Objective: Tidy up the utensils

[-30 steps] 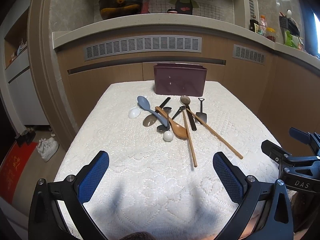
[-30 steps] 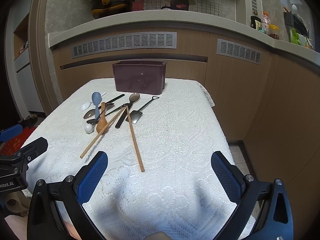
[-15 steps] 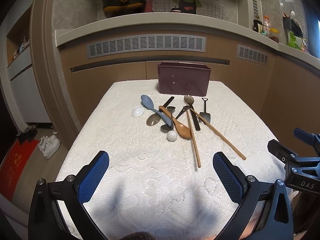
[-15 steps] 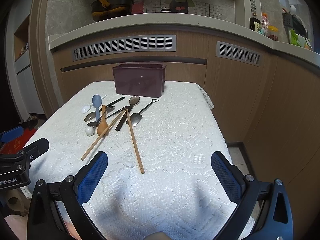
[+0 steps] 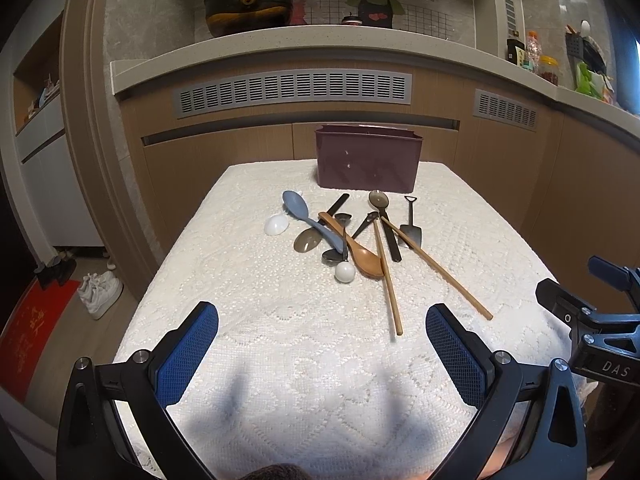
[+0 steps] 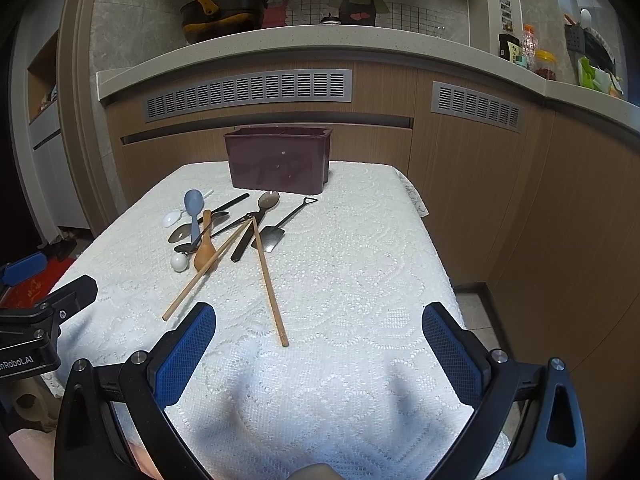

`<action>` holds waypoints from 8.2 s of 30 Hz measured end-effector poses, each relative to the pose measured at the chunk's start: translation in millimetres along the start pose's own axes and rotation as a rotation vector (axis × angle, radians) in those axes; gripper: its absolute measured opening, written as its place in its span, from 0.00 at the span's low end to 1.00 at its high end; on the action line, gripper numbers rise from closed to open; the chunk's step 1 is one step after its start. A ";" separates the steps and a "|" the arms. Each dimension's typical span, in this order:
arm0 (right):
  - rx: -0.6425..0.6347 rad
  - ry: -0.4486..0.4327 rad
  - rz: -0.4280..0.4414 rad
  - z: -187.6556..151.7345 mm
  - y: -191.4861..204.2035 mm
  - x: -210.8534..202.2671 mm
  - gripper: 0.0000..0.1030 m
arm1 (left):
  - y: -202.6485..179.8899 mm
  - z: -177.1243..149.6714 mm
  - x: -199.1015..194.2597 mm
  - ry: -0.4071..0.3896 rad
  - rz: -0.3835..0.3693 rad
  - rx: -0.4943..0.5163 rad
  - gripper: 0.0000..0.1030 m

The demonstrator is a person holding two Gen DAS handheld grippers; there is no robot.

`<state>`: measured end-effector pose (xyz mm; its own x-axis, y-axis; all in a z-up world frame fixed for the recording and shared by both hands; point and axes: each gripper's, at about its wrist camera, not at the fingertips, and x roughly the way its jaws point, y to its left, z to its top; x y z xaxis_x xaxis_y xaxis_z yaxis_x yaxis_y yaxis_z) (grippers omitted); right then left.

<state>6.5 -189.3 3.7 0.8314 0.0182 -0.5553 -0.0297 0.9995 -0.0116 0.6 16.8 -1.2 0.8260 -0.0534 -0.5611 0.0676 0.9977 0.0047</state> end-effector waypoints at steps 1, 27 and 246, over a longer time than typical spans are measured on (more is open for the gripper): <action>0.000 0.000 0.000 0.1 -0.1 -0.1 1.00 | 0.4 0.3 0.0 0.001 -0.001 0.000 1.00; -0.073 0.017 -0.013 22.4 2.4 25.1 1.00 | 20.2 25.8 39.6 0.062 -0.025 -0.029 1.00; -0.015 0.307 0.138 67.5 -22.7 176.2 0.08 | 49.8 128.9 300.3 0.447 0.013 -0.237 0.62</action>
<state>191.0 -207.0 -37.8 0.6130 0.1420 -0.7773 -0.1404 0.9876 0.0697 324.2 45.1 -62.8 0.5018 -0.0692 -0.8622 -0.1126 0.9831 -0.1445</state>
